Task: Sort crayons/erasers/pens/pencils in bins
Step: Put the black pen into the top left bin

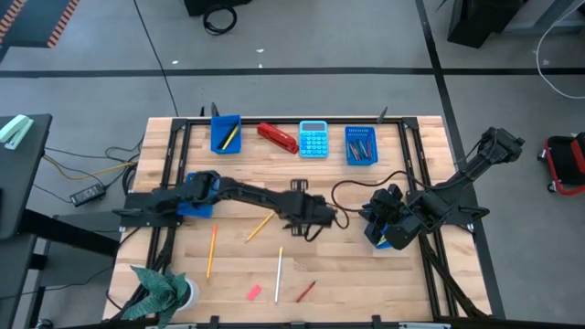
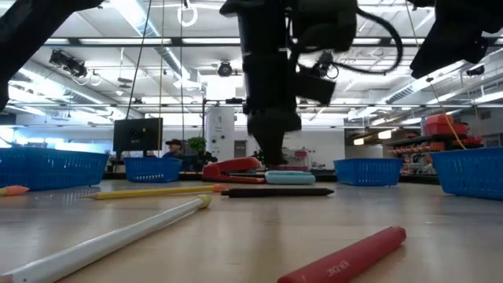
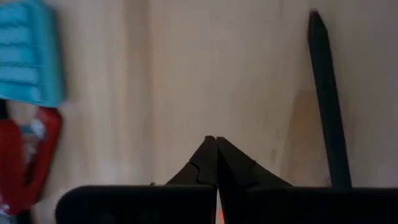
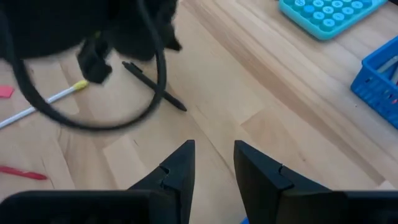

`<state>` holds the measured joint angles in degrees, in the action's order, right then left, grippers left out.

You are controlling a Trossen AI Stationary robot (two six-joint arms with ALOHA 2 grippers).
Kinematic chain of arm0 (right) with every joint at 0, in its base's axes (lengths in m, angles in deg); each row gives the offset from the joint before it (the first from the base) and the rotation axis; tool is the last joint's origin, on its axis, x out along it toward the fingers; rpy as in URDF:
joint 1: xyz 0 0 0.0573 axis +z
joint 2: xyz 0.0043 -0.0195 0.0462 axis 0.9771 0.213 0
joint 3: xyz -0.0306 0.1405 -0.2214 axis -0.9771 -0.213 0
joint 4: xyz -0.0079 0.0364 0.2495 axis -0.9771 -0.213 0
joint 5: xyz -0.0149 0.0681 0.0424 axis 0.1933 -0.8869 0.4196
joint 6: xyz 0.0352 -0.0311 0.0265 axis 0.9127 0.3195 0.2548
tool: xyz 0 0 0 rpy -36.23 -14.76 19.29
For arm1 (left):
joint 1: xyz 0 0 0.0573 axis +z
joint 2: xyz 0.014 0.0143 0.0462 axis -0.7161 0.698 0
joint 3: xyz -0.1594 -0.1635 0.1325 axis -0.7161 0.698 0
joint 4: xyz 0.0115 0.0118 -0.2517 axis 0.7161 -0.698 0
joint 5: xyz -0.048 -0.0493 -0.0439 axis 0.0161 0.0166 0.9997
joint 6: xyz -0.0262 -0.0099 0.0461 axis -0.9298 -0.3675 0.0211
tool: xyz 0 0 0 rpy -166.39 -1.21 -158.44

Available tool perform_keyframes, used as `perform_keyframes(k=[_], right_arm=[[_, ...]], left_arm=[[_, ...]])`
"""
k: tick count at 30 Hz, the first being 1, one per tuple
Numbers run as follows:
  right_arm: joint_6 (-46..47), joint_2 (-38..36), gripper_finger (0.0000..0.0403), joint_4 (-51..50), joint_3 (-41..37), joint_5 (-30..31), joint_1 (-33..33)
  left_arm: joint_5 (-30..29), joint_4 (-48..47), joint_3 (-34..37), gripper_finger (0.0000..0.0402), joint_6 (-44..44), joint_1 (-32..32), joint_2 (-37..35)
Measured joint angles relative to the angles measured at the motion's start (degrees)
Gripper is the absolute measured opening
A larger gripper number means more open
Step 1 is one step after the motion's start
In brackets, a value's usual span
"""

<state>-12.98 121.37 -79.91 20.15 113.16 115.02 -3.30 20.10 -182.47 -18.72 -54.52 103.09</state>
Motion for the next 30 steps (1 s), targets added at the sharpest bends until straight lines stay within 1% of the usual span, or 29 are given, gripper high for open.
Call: perform_keyframes(k=[4, 6, 9, 11, 12, 13, 16, 19, 21, 24, 27, 30], right_arm=[[-0.2, 0.0, 0.0117, -0.3, 0.0, 0.0, 0.0], [-0.5, 0.0, 0.0117, -0.3, 0.0, 0.0, 0.0], [-0.8, 0.0, 0.0117, -0.3, 0.0, 0.2, 0.0], [-0.8, 0.0, 0.0117, -0.3, 0.0, 0.6, 0.0], [-0.8, 0.0, 0.0117, -0.3, 0.0, 0.9, 0.0], [-0.8, 0.0, 0.0117, -0.3, 0.0, 1.1, 0.0], [-0.8, 0.0, 0.0117, -0.2, 0.0, 1.1, 0.0], [-0.8, 0.0, 0.0117, -0.2, 0.0, 1.1, 0.0], [-0.8, 0.0, 0.0117, -0.2, 0.0, 1.1, 0.0], [-0.8, 0.0, 0.0117, -0.2, 0.0, 1.1, 0.0], [-0.8, 0.0, 0.0117, -0.1, 0.0, 1.4, 0.0], [-0.8, 0.0, 0.0117, -0.1, 0.0, 2.1, 0.0]], left_arm=[[0.3, -1.7, -0.3, 0.0003, 0.4, 1.4, -2.8], [2.5, -2.4, -0.2, 0.0003, 0.4, 1.8, -3.0], [9.2, -2.8, -0.2, 0.0010, 1.2, 2.0, -3.4], [15.7, -3.9, -0.2, 0.0018, 2.1, 1.8, -3.5], [17.8, -4.3, -0.2, 0.0022, 2.3, 1.6, -3.4], [18.5, -4.2, -0.2, 0.0025, 2.4, 1.3, -3.1], [18.4, -3.2, 0.6, 0.0035, 2.8, 0.6, -2.7], [18.2, 3.1, 4.7, 0.0051, 4.7, 0.3, -2.8], [18.2, 4.8, 7.5, 0.0067, 4.8, 0.3, -2.7], [17.5, 9.7, 12.2, 0.0095, 4.9, 0.6, -3.5], [18.4, 11.2, 14.8, 0.0117, 4.9, 1.3, -3.6], [20.3, 13.2, 16.3, 0.0124, 4.9, 1.4, -3.4]])
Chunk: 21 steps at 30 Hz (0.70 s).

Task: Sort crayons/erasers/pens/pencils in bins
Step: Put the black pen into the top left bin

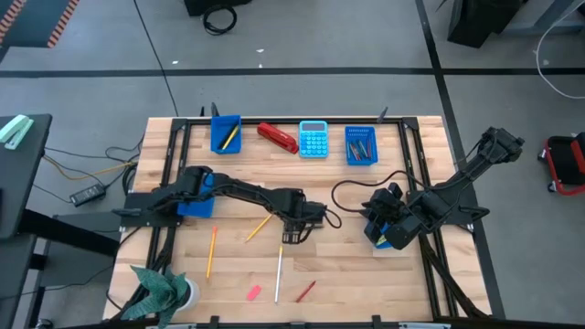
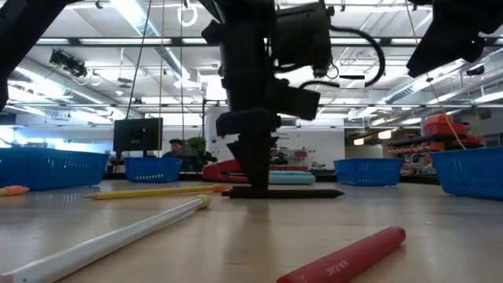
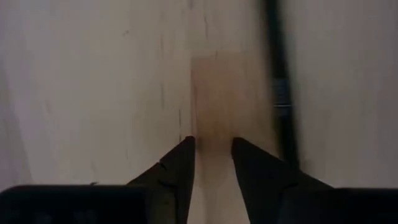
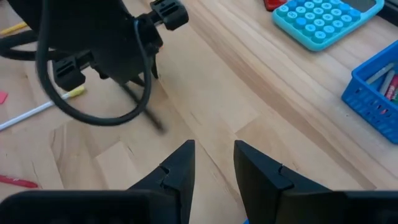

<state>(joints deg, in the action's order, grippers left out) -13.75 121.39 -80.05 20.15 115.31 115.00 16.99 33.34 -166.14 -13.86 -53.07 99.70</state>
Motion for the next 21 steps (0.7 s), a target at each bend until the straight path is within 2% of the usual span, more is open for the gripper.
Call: perform_keyframes(k=[8, 15, 21], right_arm=[[0.0, 0.0, 0.0117, 0.0, 0.0, 0.4, 0.0], [0.0, 0.0, 0.0117, 0.0, 0.0, 0.3, 0.0], [0.0, 0.0, 0.0117, 0.0, 0.0, 0.1, 0.0]], left_arm=[[0.5, -1.5, -2.8, 0.0107, 0.2, -0.4, 0.5], [0.2, -8.9, -8.4, 0.0089, -2.3, -0.2, 1.1], [1.5, -9.9, -12.2, 0.0066, -2.6, -3.2, 0.9]])
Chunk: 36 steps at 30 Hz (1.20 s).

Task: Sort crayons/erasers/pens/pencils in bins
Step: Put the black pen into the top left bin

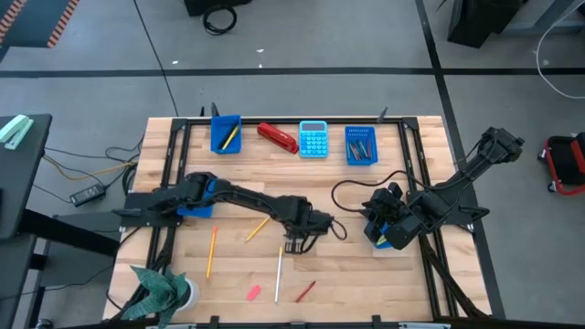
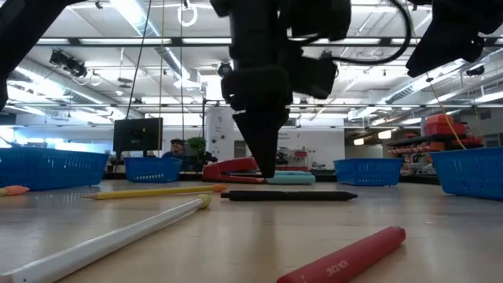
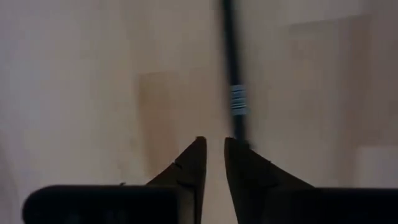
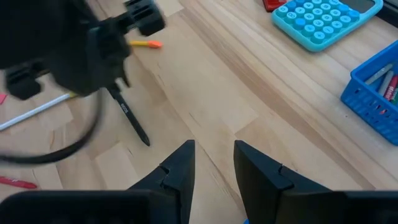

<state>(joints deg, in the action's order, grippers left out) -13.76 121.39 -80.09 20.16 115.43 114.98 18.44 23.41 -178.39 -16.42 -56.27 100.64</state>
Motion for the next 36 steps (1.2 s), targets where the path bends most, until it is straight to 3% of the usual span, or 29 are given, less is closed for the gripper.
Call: perform_keyframes(k=[5, 16, 36], right_arm=[[-0.4, 0.0, 0.0117, 0.0, 0.0, 0.0, 0.0], [-0.6, 0.0, 0.0117, 0.0, 0.0, 1.0, 0.0], [-1.3, 0.0, 0.0117, 0.0, 0.0, 1.1, 0.0]], left_arm=[[-0.1, 1.1, -0.6, 0.0049, 0.1, -2.3, 0.0], [-0.4, 8.0, 6.9, 0.0029, -0.1, -2.5, -0.4], [-0.7, 4.4, 1.5, 0.0021, 3.6, -1.1, -0.3]])
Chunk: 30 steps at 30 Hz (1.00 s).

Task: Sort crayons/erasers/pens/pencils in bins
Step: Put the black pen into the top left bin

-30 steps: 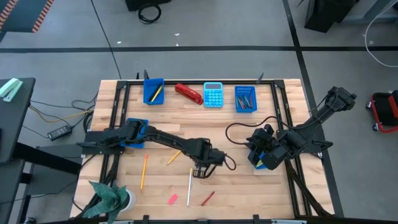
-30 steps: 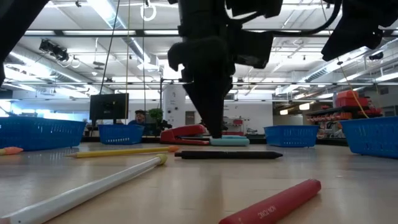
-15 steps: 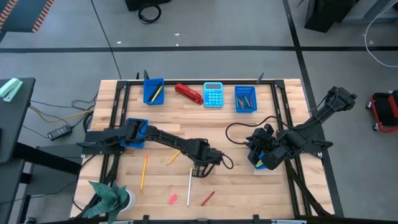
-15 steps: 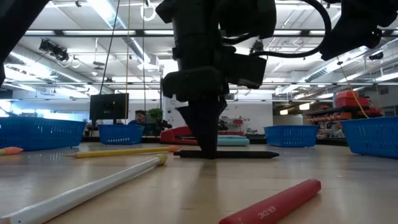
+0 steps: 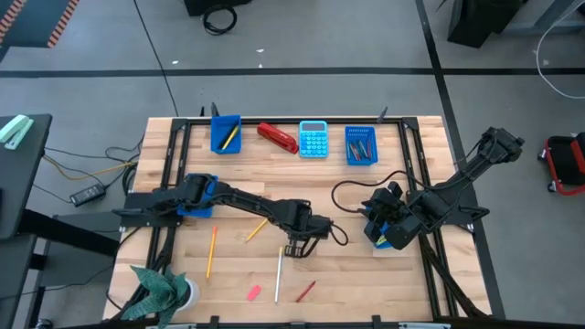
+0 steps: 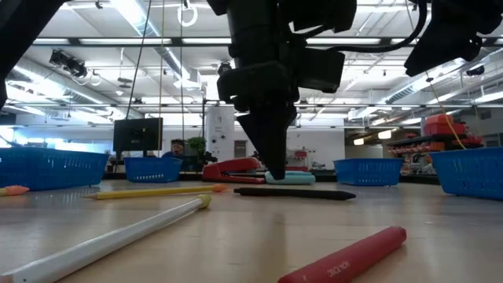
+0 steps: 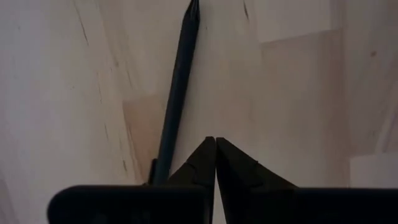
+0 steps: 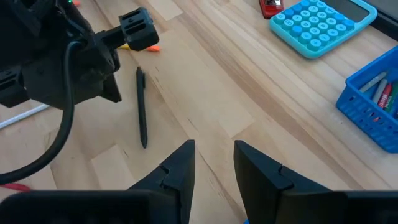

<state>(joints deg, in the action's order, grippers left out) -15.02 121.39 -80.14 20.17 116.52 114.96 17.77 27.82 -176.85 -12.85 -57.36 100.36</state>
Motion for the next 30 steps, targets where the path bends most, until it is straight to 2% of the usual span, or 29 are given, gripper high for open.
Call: perform_keyframes(k=[5, 11, 18, 25, 30], right_arm=[[0.0, 0.0, 0.0117, 0.0, 0.0, 0.0, 0.0], [-0.4, 0.0, 0.0117, 0.0, 0.0, 0.0, 0.0], [-0.5, 0.0, 0.0117, 0.0, 0.0, 0.0, 0.0], [-0.7, 0.0, 0.0117, 0.0, 0.0, 0.0, 0.0], [-0.7, 0.0, 0.0117, 0.0, 0.0, 0.2, 0.0]], left_arm=[[-0.4, 0.0, 0.0, 0.0022, 2.3, 0.2, 0.0], [-4.5, -0.1, 0.0, 0.0020, 3.6, 1.1, 0.0], [-4.3, -0.5, 0.1, 0.0020, 5.7, 2.3, 0.0], [-2.4, 0.3, 0.2, 0.0016, 13.8, 2.0, 0.0], [-2.3, 3.6, 0.2, 0.0024, 11.2, 2.2, 0.0]])
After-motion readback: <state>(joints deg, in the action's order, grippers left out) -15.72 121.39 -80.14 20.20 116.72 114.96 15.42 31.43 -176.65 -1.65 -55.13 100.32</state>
